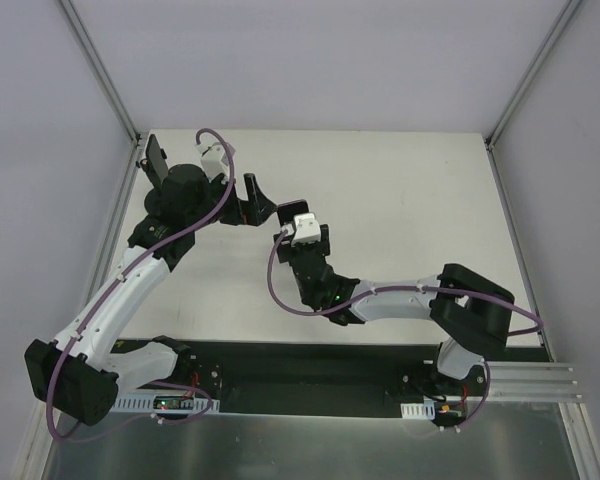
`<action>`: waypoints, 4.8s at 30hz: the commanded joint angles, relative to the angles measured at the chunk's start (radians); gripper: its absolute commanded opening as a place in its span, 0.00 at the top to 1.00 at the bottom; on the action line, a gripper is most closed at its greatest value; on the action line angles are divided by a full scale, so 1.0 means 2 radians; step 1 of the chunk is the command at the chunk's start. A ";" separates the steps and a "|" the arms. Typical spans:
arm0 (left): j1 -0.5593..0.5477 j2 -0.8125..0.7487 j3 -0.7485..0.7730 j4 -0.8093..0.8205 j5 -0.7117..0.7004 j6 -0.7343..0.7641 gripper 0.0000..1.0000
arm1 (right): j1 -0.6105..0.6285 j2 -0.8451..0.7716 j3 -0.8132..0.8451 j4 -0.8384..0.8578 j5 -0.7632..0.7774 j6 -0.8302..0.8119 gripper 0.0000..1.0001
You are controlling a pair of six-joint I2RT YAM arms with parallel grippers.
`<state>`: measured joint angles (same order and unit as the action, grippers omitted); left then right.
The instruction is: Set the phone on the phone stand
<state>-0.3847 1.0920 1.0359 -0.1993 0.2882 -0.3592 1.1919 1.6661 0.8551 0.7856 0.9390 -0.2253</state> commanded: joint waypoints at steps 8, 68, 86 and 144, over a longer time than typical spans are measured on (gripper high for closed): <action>0.008 0.005 0.000 0.018 0.013 -0.008 0.01 | 0.002 0.006 -0.026 0.122 0.059 0.002 0.99; 0.015 0.006 0.000 0.018 0.018 -0.010 0.01 | 0.008 0.065 -0.043 0.116 0.087 0.086 0.70; 0.015 0.023 0.001 0.021 0.028 0.002 0.01 | 0.012 -0.002 -0.021 -0.016 0.084 0.093 0.03; -0.039 0.233 -0.131 0.357 0.237 0.160 0.21 | -0.290 -0.517 -0.304 -0.077 -0.451 0.074 0.03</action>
<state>-0.4694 1.5219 0.7174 0.4522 0.6994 -0.0875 0.6273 0.6449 0.2558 0.5861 0.0654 -0.0917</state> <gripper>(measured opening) 0.837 0.967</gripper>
